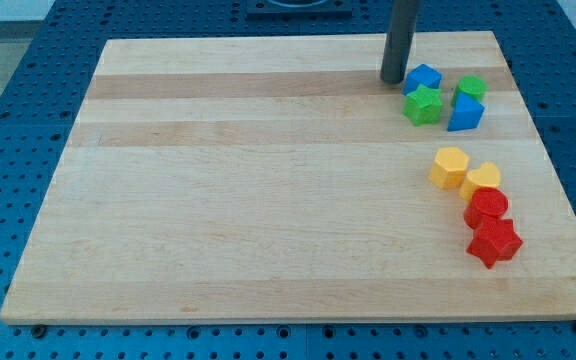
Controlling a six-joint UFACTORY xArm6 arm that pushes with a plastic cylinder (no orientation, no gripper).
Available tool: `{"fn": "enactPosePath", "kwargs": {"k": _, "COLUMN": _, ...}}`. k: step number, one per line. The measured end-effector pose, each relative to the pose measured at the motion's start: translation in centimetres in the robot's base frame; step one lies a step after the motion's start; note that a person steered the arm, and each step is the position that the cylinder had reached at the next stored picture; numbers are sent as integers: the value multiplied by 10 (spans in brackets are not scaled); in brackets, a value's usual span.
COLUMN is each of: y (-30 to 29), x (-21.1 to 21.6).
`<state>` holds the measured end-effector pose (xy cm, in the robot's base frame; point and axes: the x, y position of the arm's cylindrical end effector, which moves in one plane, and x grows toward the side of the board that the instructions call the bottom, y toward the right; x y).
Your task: Place arm horizontal to the hexagon
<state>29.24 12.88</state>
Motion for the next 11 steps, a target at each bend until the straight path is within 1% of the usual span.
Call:
{"fn": "enactPosePath", "kwargs": {"k": 3, "y": 29, "x": 12}}
{"fn": "enactPosePath", "kwargs": {"k": 4, "y": 32, "x": 18}}
{"fn": "enactPosePath", "kwargs": {"k": 5, "y": 23, "x": 18}}
{"fn": "enactPosePath", "kwargs": {"k": 6, "y": -38, "x": 10}}
{"fn": "enactPosePath", "kwargs": {"k": 7, "y": -110, "x": 18}}
{"fn": "enactPosePath", "kwargs": {"k": 8, "y": -142, "x": 78}}
{"fn": "enactPosePath", "kwargs": {"k": 9, "y": -147, "x": 135}}
{"fn": "enactPosePath", "kwargs": {"k": 11, "y": -149, "x": 144}}
